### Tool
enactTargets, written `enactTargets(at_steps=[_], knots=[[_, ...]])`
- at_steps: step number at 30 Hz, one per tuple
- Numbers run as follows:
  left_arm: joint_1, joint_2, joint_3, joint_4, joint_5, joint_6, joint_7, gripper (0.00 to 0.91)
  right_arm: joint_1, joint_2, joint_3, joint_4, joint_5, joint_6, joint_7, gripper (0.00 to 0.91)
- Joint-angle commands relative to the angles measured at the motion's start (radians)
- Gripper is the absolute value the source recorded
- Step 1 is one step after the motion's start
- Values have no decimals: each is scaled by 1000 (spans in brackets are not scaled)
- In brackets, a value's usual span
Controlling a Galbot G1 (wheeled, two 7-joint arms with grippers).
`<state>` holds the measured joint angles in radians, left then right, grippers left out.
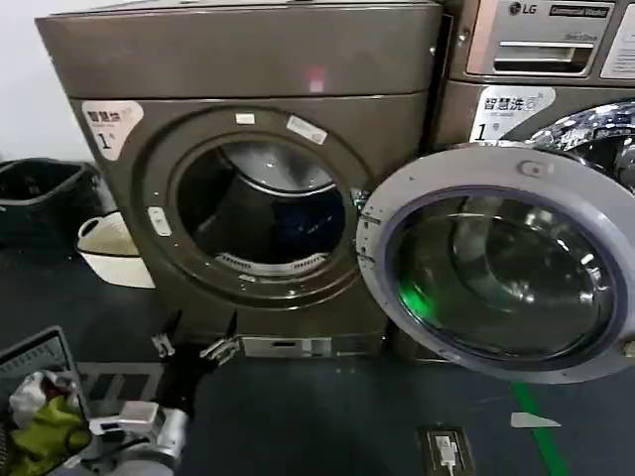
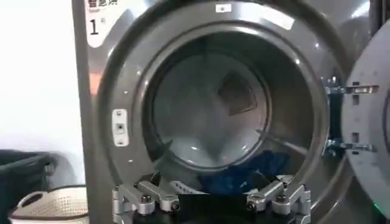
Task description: Grasp the clothes from the dryer.
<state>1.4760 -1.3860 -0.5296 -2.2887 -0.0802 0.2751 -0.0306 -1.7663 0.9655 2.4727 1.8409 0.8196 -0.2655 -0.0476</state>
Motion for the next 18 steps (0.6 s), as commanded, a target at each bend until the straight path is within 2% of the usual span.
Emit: enactTargets(at_steps=[1, 18], knots=[[-1, 0, 1, -3, 2, -27, 11, 907, 1, 1, -1, 2, 21, 12, -2, 907], [-12, 3, 3, 7, 1, -30, 21, 907, 3, 6, -5, 19, 36, 10, 6, 907]])
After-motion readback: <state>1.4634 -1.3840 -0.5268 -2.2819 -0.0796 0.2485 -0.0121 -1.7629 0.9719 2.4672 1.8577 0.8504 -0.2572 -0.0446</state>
